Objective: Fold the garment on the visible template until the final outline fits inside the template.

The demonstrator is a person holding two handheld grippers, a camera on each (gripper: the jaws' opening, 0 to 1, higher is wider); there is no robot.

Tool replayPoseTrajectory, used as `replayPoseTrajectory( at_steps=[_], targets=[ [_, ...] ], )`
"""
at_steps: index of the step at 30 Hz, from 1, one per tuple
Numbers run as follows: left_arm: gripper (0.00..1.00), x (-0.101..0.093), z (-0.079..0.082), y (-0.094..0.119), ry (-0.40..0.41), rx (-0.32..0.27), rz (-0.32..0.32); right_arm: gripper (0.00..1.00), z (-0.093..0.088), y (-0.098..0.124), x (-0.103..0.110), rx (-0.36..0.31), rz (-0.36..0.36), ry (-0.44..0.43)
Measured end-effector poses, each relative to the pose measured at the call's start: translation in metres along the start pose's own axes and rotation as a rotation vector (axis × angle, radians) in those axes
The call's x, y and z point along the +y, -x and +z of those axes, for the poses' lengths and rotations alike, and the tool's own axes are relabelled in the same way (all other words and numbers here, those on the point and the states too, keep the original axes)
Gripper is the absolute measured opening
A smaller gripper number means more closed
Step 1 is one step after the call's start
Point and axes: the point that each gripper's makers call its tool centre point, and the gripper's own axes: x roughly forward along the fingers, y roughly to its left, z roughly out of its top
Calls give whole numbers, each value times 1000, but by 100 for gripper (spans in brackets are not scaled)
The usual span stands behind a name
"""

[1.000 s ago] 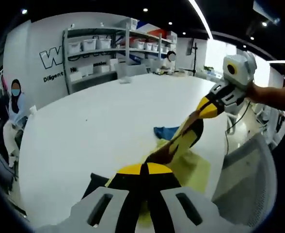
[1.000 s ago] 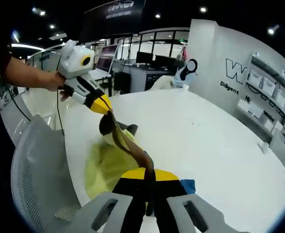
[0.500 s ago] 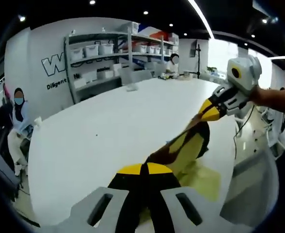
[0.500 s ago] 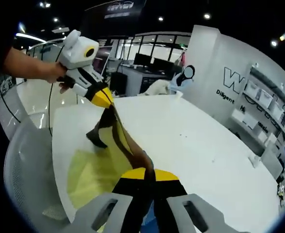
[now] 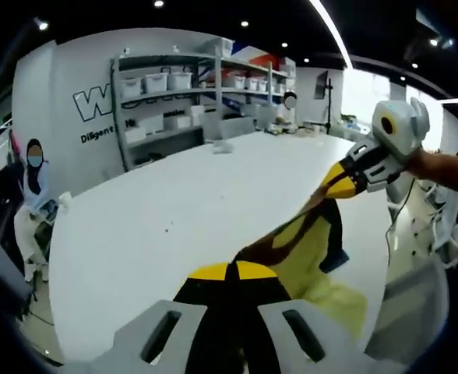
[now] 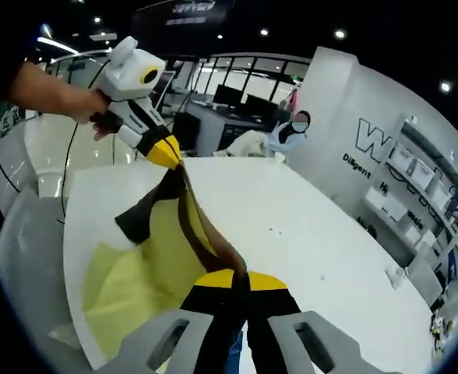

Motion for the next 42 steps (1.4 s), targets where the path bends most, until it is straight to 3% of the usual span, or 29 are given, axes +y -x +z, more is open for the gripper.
replayPoseTrajectory(
  at_steps=[21,42],
  targets=[
    [3,44,17,-31,43,-2,20,0,13,-42,-43,14,-15,57],
    [3,85,-7,-79,65,66,48,0,-9,-110,-67,65,-16,133]
  ],
)
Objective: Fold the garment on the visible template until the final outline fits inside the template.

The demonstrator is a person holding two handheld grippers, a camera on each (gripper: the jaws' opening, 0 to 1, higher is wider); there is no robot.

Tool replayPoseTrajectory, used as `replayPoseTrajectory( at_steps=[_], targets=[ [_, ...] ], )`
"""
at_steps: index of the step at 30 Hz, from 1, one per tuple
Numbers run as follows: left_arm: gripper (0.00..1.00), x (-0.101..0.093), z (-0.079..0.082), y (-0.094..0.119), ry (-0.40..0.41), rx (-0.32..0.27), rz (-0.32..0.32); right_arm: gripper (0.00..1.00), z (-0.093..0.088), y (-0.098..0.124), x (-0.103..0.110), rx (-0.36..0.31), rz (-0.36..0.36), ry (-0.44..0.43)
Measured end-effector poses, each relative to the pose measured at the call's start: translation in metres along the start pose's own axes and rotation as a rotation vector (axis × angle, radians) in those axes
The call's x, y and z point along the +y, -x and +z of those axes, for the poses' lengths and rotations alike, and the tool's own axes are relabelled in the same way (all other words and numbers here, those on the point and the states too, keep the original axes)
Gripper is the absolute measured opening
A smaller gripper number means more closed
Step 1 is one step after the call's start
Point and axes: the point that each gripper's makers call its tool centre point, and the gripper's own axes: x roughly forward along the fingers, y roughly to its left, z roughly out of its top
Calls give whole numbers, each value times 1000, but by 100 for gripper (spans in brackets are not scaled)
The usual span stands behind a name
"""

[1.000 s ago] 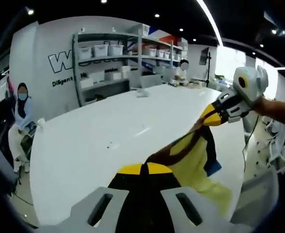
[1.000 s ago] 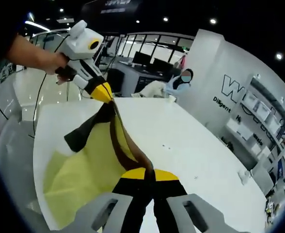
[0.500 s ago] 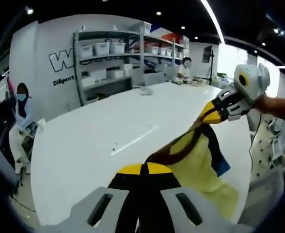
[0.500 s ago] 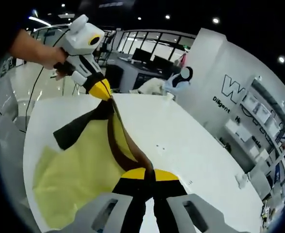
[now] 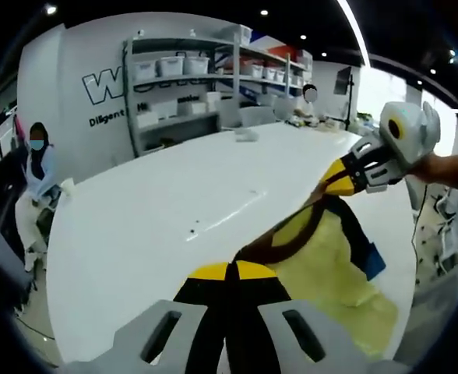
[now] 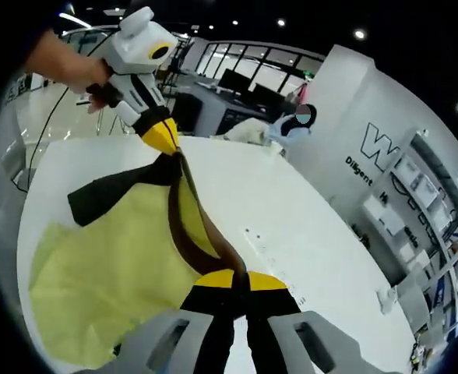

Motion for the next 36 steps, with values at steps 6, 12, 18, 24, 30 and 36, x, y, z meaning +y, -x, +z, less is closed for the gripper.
replayPoseTrajectory(
  at_steps=[6,12,18,24,30,36],
  targets=[
    [3,7,-2,-14,-11,15,2,0,-8,-11,-4,4,2,-9],
    [3,14,-10,-29,-3,33,12,0,-17,-26,-4,10,3,-22],
    [3,21,-20,-44,5,55,20,0,-27,-44,-2,25,-4,-3],
    [3,28,-26,-56,3,68,25,0,-34,-59,-6,43,-7,-1],
    [3,33,-38,-68,-10,86,39,0,-47,-77,0,84,4,1],
    [3,38,-47,-77,-13,101,37,0,-58,-89,3,112,12,20]
  ],
)
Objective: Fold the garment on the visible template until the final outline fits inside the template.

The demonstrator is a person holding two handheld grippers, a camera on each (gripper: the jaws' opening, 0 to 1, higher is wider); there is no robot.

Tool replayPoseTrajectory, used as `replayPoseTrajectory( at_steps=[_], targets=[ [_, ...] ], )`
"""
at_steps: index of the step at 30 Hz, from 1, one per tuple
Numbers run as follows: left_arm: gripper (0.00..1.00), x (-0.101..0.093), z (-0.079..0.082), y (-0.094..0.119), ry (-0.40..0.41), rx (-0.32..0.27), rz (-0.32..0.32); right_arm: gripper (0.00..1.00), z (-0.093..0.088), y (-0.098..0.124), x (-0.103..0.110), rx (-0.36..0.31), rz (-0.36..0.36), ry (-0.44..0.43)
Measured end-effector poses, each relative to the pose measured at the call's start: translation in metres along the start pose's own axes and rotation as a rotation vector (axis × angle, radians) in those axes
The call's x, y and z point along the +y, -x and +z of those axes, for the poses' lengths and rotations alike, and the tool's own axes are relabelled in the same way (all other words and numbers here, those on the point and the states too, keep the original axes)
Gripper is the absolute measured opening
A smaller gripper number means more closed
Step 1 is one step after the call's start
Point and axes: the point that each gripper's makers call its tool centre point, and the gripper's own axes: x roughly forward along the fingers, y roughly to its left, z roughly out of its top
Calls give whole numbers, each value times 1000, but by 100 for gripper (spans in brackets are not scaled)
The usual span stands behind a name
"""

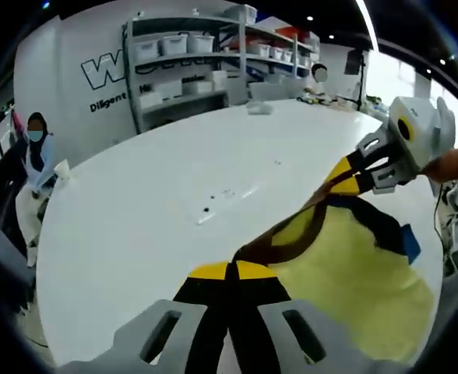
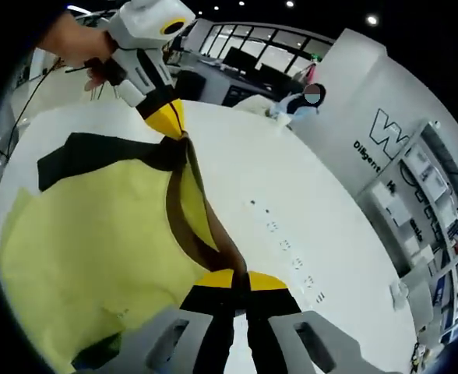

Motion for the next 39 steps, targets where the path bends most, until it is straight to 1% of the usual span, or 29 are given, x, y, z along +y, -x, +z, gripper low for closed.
replayPoseTrajectory(
  at_steps=[7,10,13,14,15,18,19,21,23,24,25,26,30,31,33,36,39],
  targets=[
    [3,3,-11,-18,3,25,5,0,-11,-16,4,28,24,-49],
    [3,5,-18,-25,5,40,10,0,-19,-24,8,46,58,-73],
    [3,7,-26,-31,28,59,16,0,-20,-28,9,40,65,-81],
    [3,7,-28,-33,25,63,15,0,-20,-29,10,40,68,-89],
    [3,6,-29,-34,13,68,16,0,-21,-31,14,34,93,-100],
    [3,6,-33,-38,-18,79,16,0,-28,-33,16,53,104,-121],
    [3,7,-34,-40,-23,83,18,0,-30,-34,18,58,116,-147],
    [3,8,-37,-44,-34,85,23,5,-31,-32,21,55,128,-196],
    [3,8,-40,-46,-32,88,23,7,-32,-29,20,43,124,-202],
    [3,7,-41,-46,-44,90,24,9,-33,-27,21,41,128,-210],
    [3,7,-40,-48,-77,81,28,10,-35,-25,22,44,132,-217],
    [3,7,-41,-48,-84,78,31,12,-37,-24,24,50,138,-220],
    [4,6,-40,-48,-61,70,28,14,-45,-17,28,61,144,-230],
    [5,7,-41,-47,-75,69,30,14,-47,-16,29,63,145,-242],
    [11,6,-41,-45,-87,67,26,14,-50,-10,34,70,156,-274],
    [22,7,-42,-40,-82,59,17,15,-56,-5,39,75,158,-273],
    [26,5,-48,-31,-90,59,7,18,-65,0,45,89,169,-306]
  ],
)
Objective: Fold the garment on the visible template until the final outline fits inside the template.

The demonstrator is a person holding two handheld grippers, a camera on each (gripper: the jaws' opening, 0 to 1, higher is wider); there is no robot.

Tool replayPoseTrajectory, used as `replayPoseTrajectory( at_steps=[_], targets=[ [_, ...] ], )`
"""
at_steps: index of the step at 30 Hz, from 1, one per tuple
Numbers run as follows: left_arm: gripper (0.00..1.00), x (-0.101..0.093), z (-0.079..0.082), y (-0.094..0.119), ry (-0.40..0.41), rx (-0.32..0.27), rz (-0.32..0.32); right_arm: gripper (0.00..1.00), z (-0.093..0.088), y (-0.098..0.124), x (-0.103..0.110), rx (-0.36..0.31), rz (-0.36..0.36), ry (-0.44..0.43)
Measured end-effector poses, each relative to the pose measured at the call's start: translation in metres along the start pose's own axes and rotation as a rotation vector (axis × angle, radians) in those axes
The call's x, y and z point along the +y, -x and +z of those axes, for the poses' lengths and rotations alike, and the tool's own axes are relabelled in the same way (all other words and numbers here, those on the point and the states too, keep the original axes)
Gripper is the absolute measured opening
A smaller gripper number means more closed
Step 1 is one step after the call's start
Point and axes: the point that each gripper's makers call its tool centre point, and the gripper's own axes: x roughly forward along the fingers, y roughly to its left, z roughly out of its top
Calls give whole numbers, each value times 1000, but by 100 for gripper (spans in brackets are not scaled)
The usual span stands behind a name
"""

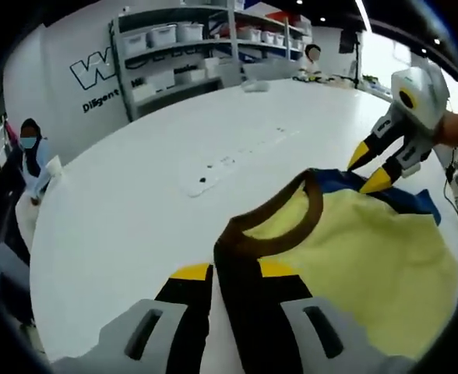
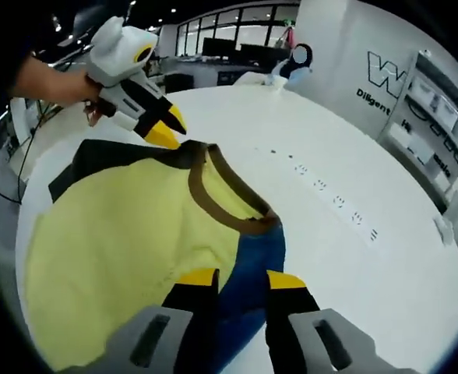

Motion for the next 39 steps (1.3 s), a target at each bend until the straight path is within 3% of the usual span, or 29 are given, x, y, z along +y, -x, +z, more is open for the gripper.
replayPoseTrajectory(
  at_steps=[5,14,19,28,32,39],
  targets=[
    [28,-5,-12,16,-27,17,-7,21,-6,9,3,6,-3,-14],
    [36,-5,-12,42,8,12,1,22,-5,28,7,-5,-6,-7],
    [40,-8,-10,55,-14,-1,-2,26,-8,40,9,-8,-7,-14],
    [47,-4,-26,81,-38,20,19,31,-13,60,11,-16,-11,-16],
    [49,-3,-33,91,-13,30,30,32,-17,68,14,-15,-11,-13],
    [49,-6,-32,107,-37,19,39,34,-25,77,17,4,-13,17]
  ],
)
